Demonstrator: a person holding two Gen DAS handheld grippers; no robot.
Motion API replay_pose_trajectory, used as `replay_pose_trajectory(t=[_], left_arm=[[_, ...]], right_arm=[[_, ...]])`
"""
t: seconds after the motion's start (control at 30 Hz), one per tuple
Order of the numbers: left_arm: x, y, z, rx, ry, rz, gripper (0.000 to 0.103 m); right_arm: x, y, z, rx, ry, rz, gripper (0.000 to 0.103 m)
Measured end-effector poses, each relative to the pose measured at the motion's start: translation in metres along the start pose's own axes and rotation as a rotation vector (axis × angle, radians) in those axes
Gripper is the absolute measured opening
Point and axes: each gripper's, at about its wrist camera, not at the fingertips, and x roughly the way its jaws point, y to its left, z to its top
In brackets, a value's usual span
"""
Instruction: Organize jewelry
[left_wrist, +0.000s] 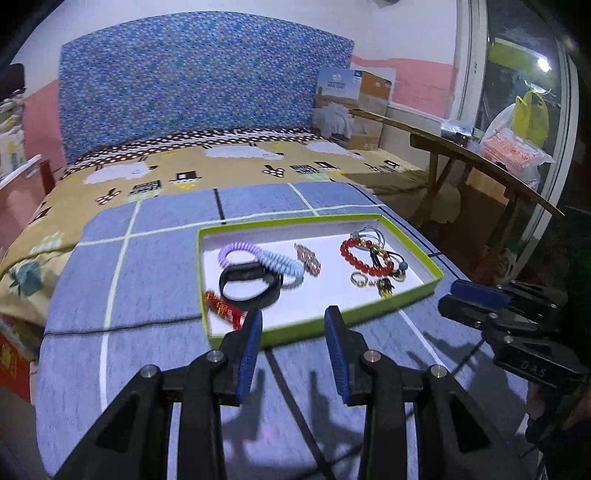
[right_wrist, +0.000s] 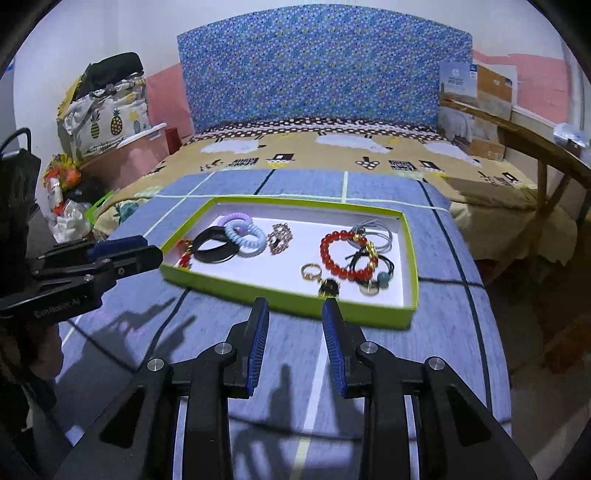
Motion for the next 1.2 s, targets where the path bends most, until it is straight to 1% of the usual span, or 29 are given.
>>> replay_pose_trajectory(t=[0.23, 0.57, 0.73, 0.97, 1.2], left_arm=[[-0.033, -0.012, -0.025, -0.002, -0.041, 0.066, 0.036], [-0.068, -0.028, -0.055, 0.012, -0.082, 0.121, 0.036], [-0.076, -0.032, -0.069, 0.016, -0.084, 0.134, 0.036], [-0.082, -0.035, -0.084, 0.016, -0.091, 0.145, 0.036], [-0.084, -0.038, -0.090, 0.017, -0.107, 0.144, 0.036]], right_arm=[[-0.034, 0.012, -0.022, 0.015, -0.038, -0.014, 0.032], [-0.068, 0.025, -0.050, 0.017, -0.069, -0.029, 0.033], [-0.076, 0.027, -0.061, 0.026, -0.080, -0.044, 0.033], [-0.087, 0.033, -0.072, 0.001, -0.115, -0.087, 0.033], [-0.090, 0.032, -0.077, 0.007, -0.123, -0.089, 0.033]])
